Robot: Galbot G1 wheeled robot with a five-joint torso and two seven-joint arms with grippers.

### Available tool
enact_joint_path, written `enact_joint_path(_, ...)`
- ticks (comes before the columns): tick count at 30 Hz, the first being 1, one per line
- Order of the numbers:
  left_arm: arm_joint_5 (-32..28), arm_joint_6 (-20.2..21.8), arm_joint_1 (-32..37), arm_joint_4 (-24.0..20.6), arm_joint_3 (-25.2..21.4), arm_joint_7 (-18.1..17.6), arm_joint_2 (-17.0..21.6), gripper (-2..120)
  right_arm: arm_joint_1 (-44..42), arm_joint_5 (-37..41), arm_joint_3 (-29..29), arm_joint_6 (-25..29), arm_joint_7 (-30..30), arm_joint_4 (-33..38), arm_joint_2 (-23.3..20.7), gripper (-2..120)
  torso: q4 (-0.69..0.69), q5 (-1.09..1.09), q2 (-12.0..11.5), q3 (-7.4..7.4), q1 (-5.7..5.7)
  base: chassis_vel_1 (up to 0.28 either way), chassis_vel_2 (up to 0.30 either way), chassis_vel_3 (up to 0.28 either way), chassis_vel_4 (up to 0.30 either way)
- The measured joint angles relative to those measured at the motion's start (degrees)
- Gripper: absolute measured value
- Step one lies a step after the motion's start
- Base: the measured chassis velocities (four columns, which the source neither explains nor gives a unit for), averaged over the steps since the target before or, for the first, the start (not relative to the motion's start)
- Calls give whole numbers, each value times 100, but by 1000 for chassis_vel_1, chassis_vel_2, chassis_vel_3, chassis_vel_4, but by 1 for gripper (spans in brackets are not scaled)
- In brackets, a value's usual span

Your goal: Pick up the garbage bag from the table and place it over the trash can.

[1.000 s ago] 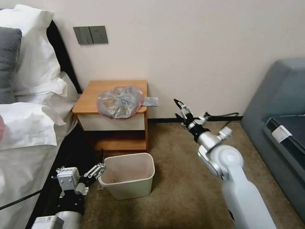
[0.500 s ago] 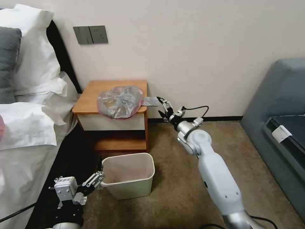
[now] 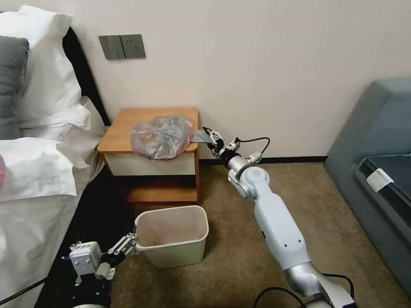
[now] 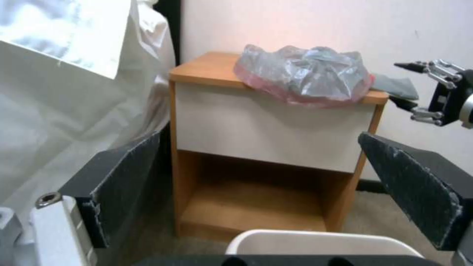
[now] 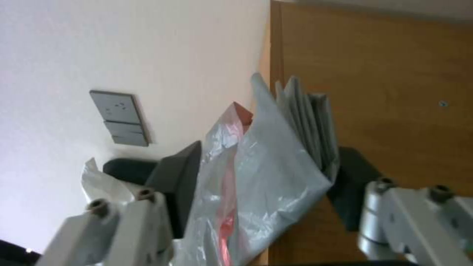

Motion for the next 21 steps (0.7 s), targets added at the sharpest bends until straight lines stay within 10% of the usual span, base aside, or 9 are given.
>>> enact_joint_path(13,2,-21,15,0,-5,2,-13,100,-162,71,37,-109,230,451,-129,8,0,0,0,-1,0,0,0,0,0)
enact_joint_path(21,4,-40,19,0,-4,2,-25,100,-729,328,-168,-112,880,1735,-350,0,-1,1,0,0,0,0,0,0,0)
